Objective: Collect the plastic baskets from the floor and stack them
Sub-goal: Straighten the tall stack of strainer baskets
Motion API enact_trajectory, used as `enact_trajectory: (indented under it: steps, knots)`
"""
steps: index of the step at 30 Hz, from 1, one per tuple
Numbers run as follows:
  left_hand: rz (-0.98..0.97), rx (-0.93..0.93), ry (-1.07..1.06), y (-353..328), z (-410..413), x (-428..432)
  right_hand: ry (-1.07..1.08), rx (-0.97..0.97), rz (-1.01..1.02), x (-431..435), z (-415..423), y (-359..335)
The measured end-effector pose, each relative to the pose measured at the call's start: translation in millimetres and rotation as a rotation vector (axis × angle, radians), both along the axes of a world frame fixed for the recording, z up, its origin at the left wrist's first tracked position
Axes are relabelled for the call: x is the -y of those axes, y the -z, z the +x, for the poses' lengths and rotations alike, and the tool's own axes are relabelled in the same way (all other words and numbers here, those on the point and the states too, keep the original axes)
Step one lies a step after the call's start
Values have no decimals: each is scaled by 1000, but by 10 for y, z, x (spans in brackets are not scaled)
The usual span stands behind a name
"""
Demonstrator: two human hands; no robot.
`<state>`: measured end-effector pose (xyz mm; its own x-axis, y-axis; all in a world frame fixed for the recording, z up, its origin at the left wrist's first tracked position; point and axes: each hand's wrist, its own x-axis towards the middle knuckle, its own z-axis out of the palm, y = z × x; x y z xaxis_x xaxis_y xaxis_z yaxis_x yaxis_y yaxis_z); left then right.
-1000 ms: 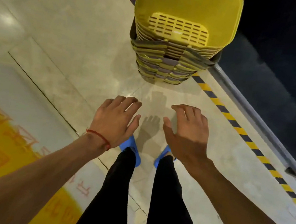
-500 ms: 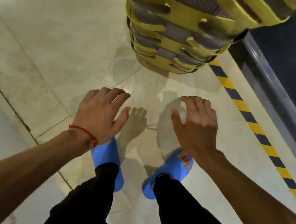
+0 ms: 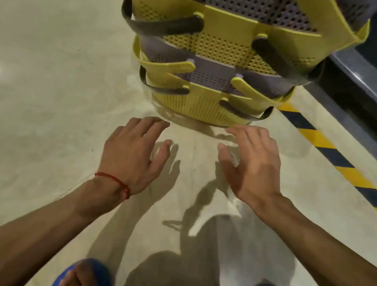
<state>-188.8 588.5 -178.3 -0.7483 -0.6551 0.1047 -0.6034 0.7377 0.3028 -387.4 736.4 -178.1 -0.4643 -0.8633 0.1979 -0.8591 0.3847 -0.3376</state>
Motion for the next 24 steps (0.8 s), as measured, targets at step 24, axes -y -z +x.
enact_trajectory:
  steps: [24]
  knots:
    - [367,-895,-327,-363,-529,754,462,479,-624,264,-231,-530]
